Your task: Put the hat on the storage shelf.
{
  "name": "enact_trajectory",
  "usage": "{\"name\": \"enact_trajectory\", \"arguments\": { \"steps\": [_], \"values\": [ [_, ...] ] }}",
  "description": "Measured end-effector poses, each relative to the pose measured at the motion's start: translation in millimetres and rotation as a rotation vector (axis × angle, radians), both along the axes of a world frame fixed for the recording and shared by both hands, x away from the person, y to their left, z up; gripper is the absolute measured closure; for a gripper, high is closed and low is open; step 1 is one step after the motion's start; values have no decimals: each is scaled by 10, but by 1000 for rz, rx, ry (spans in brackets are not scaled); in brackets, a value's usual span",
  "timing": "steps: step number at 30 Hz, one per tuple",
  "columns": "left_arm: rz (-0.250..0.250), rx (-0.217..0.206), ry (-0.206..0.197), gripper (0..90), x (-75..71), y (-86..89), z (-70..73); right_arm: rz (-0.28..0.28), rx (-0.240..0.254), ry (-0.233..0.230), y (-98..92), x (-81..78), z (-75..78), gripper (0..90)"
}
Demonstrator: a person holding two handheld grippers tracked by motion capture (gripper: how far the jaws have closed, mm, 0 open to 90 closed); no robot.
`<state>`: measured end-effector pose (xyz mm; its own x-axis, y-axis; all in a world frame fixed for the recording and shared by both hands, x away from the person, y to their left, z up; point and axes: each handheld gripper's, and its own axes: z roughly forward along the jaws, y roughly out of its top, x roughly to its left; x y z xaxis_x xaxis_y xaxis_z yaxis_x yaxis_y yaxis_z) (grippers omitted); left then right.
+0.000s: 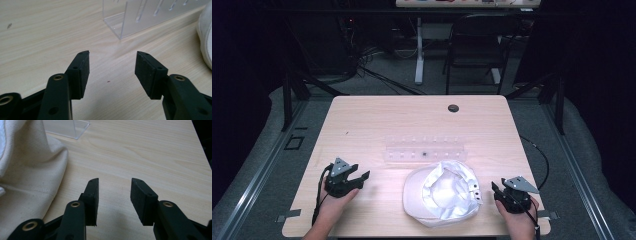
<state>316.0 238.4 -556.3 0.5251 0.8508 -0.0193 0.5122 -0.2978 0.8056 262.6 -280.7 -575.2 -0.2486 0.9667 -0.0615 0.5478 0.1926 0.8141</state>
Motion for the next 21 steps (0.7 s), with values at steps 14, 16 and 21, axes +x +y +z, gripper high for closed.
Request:
{"name": "enact_trajectory", "arguments": {
  "steps": [14,16,21],
  "values": [
    [38,6,18,450,11,34,-17,32,-61,97,93,30,100,576],
    [48,-6,23,458,18,47,-34,45,-34,110,88,40,112,577],
    [58,-9,29,467,28,69,-24,81,12,162,57,62,180,578]
  ]
}}
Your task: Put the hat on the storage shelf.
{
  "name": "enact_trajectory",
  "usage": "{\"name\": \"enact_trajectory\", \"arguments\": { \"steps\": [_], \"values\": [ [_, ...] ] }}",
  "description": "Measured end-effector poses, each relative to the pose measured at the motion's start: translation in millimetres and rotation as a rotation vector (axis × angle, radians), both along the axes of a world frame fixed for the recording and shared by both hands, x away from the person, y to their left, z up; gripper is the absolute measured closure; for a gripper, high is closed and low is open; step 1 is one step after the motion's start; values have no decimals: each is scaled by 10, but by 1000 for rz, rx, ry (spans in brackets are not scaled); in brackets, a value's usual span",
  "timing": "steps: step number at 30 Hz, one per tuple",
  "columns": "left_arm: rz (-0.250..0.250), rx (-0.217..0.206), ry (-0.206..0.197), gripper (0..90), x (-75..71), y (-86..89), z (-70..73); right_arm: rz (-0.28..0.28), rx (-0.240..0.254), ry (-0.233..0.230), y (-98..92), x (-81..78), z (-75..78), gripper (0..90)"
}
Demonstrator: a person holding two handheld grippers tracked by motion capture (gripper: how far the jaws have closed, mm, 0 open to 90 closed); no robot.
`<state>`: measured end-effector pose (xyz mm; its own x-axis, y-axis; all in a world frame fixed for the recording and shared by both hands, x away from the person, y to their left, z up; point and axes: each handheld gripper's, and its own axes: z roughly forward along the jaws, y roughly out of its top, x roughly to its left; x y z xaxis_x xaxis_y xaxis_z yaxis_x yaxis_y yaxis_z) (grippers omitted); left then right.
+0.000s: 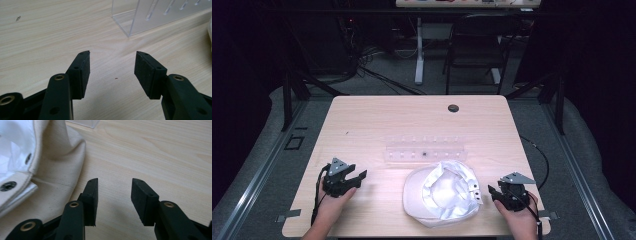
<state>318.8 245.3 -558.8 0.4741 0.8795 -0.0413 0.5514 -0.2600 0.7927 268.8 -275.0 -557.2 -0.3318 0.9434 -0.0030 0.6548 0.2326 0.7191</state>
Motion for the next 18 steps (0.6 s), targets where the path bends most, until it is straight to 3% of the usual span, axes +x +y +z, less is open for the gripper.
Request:
{"name": "enact_trajectory", "arguments": {
  "steps": [7,14,18],
  "values": [
    [-4,-2,2,465,-7,6,14,17,12,17,-14,23,174,572],
    [-13,2,1,461,-16,-20,9,78,45,66,11,78,325,572],
    [-22,-4,-1,456,-20,-26,10,95,59,75,15,91,419,611]
  ]
}}
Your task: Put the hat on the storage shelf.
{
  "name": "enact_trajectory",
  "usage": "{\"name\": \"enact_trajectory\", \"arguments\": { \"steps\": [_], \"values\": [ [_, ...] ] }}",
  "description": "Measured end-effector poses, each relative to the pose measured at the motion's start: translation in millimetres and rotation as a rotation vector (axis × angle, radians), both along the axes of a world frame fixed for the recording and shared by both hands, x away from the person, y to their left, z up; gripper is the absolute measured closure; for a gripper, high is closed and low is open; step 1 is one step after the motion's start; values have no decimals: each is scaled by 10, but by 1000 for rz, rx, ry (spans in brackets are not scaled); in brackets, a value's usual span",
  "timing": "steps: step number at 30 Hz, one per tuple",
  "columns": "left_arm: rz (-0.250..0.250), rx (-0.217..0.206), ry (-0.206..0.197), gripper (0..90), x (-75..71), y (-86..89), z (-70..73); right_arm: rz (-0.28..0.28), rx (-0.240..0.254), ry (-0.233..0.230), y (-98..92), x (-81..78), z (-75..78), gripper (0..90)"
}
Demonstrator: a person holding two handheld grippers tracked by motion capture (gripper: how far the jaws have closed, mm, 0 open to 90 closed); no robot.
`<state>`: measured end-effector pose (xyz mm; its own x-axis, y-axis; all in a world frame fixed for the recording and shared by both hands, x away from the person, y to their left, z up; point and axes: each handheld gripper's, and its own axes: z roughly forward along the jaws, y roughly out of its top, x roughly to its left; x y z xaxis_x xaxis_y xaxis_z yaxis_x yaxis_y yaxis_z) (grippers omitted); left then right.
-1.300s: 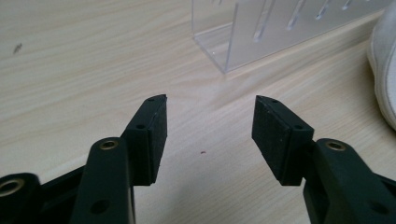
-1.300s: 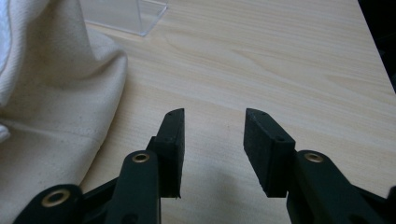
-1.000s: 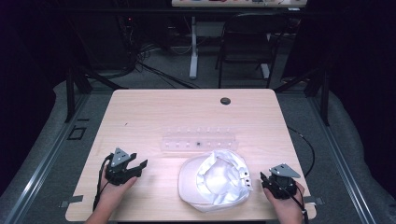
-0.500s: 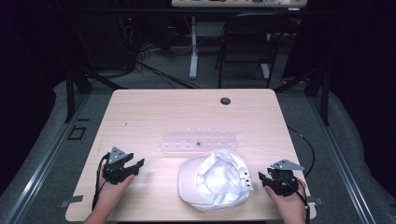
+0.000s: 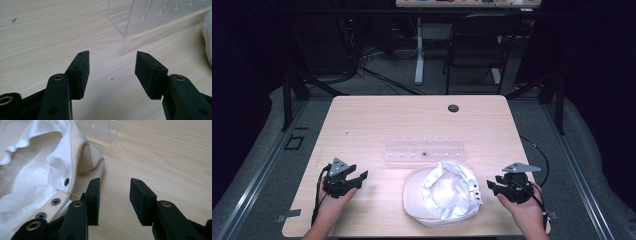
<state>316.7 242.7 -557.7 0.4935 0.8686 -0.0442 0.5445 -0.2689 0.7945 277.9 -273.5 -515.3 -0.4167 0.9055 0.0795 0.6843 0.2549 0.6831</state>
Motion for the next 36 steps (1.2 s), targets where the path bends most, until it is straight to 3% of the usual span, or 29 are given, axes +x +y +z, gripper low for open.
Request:
{"name": "enact_trajectory", "arguments": {
  "steps": [4,8,10,13,17,18,21,28,30,36],
  "values": [
    [3,8,-4,454,-5,-3,-1,18,3,10,7,13,82,594],
    [7,9,-4,453,-5,-5,-7,48,-9,67,11,49,144,569],
    [7,9,-2,450,-3,-5,-8,55,-33,67,20,56,168,599],
    [5,13,-1,450,0,-5,-12,58,-29,51,40,72,190,598],
    [7,16,1,438,-2,-9,-14,55,-35,72,72,105,269,561],
    [5,20,3,437,-1,-9,-15,62,-14,106,95,129,306,567],
    [3,19,3,437,1,-17,-20,76,-11,144,114,165,365,595],
    [-3,21,3,436,3,-35,-29,84,40,210,174,236,481,642],
    [-6,24,4,436,5,-36,-30,69,76,247,209,248,512,648],
    [-6,22,3,435,4,-45,-35,33,119,352,294,293,523,644]
  ]
}}
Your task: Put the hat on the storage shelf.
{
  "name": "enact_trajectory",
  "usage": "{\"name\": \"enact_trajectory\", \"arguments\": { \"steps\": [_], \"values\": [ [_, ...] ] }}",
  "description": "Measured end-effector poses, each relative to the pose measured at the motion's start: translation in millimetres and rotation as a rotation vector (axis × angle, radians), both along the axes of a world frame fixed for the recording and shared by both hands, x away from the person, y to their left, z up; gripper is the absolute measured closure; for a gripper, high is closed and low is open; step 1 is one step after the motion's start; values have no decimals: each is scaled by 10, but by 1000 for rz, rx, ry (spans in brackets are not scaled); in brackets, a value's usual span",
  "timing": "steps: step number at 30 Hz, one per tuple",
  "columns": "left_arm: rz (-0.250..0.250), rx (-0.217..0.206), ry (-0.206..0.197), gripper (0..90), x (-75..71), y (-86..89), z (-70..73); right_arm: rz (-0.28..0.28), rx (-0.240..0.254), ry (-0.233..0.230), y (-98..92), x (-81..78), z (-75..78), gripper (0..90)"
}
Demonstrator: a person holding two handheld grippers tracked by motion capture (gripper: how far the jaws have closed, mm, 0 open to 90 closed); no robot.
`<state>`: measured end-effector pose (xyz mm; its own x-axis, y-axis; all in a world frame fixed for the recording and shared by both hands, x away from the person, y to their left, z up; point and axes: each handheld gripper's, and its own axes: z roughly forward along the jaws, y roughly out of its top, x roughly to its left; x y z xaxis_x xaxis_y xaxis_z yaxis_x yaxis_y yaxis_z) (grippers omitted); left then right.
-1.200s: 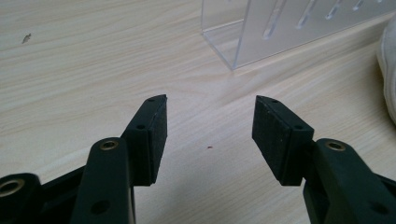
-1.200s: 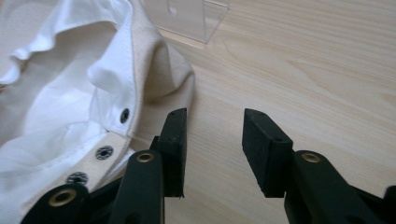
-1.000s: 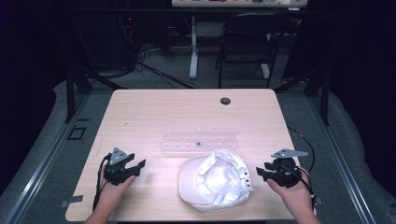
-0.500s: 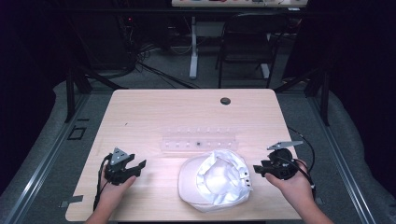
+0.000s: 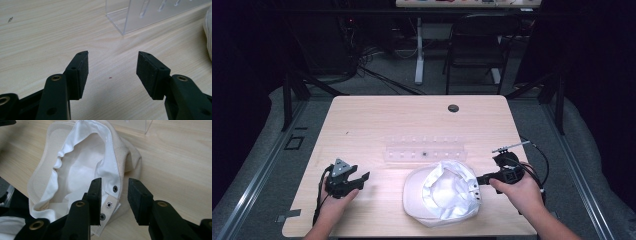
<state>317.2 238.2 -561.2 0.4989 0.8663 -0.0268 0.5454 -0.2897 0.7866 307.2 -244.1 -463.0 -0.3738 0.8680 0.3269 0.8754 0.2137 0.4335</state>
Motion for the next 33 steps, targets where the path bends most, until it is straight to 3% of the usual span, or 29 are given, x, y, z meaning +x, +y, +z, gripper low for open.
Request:
{"name": "enact_trajectory", "arguments": {
  "steps": [7,8,14,15,16,21,24,26,27,33],
  "values": [
    [-3,-3,3,435,-2,-11,-2,-65,64,81,17,59,-44,576],
    [-4,-4,2,435,-2,-13,-2,-99,64,132,19,76,-65,540],
    [-8,-3,3,435,-1,-13,-1,-99,58,188,-16,96,-145,560],
    [-8,-2,2,435,-1,-14,-1,-99,66,201,-21,98,-159,566],
    [-9,-2,3,435,-1,-14,-1,-136,89,211,-12,87,-196,566],
    [-10,-1,6,435,1,-18,-6,-136,100,274,-36,106,-307,565],
    [-10,-2,5,435,2,-18,-5,-162,111,284,-51,133,-368,552],
    [-10,-2,8,435,2,-15,-5,-132,105,304,-77,149,-373,549],
    [-7,-4,8,435,5,-12,-7,-179,142,303,-63,137,-428,544],
    [-8,-3,9,435,6,-13,-8,-166,138,333,-25,121,-500,541]
  ]
}}
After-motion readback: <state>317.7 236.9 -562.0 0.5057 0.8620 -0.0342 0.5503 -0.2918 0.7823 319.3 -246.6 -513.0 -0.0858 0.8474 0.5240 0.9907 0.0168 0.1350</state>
